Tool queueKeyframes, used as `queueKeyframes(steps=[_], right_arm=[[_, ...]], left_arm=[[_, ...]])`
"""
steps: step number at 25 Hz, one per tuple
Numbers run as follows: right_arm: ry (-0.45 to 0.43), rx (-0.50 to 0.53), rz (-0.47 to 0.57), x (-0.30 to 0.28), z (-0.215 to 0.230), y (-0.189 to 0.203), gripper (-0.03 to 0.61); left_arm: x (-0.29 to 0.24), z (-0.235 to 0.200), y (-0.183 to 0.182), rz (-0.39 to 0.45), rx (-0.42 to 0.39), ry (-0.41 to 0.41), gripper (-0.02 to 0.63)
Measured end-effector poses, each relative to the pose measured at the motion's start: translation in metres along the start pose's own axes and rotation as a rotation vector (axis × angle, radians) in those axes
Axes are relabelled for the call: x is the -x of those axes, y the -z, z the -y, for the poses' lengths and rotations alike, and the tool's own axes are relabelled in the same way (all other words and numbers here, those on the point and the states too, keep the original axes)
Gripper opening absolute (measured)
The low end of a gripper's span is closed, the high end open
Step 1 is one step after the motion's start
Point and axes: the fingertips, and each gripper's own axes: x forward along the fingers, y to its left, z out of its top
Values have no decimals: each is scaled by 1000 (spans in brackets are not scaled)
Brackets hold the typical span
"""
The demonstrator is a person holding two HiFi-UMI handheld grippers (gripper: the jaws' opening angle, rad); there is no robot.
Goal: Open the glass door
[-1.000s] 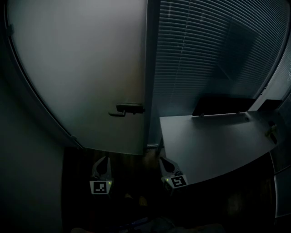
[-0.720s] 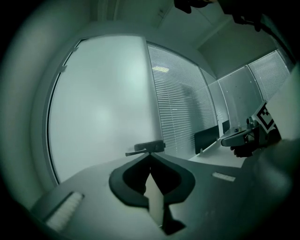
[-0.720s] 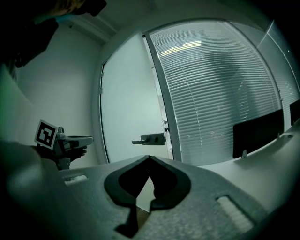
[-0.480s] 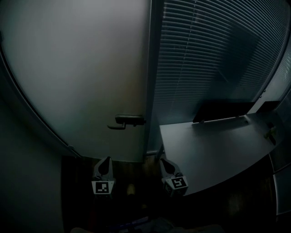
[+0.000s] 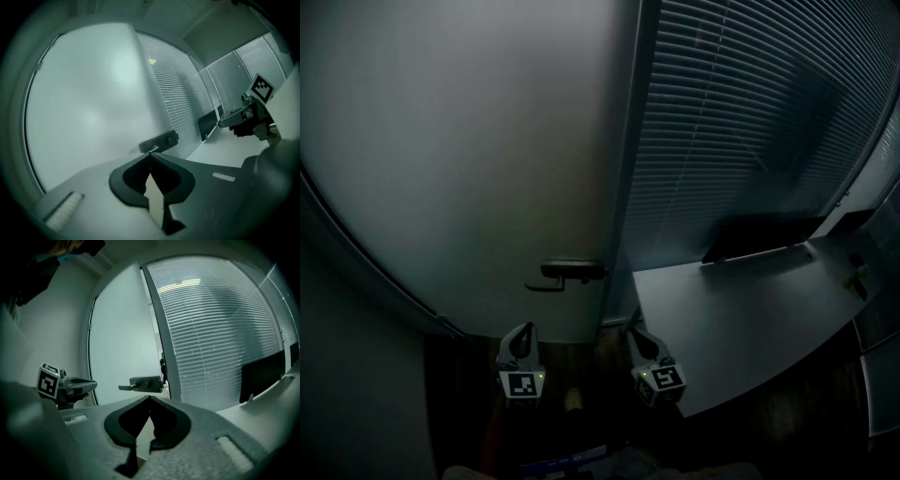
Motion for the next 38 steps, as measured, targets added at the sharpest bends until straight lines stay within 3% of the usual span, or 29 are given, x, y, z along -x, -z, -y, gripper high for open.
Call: queueKeyframes(steps=[4,9,13,19,23,24,30,38], right_arm=[[33,-7,-8,-14,8,6,2],[48,-9,-19,-16,13,4,2],[72,-17,-22,-20,17,6,2],[108,-32,-33,-23,25,9,2],[141,-39,-36,-29,33,13,2],[147,-40,-38,-30,34,14,2],[143,-44,-50,-45,32,23,2],[139,-58,-53,-57,31,22,2]], left_arm=[[-25,-6,13,-16,-21,21,9],[-48,-1,17,-50,-54,100,95],[-66,-2,25,-54,-106,143,130],[-86,1,51,-125,-115,239,178],[-97,-1,47,-115,-133,240,235],[-97,-1,47,-109,-143,240,221],[-95,4,46,-89,-244,268,274],[-111,-2,41,-87,-217,274,298]])
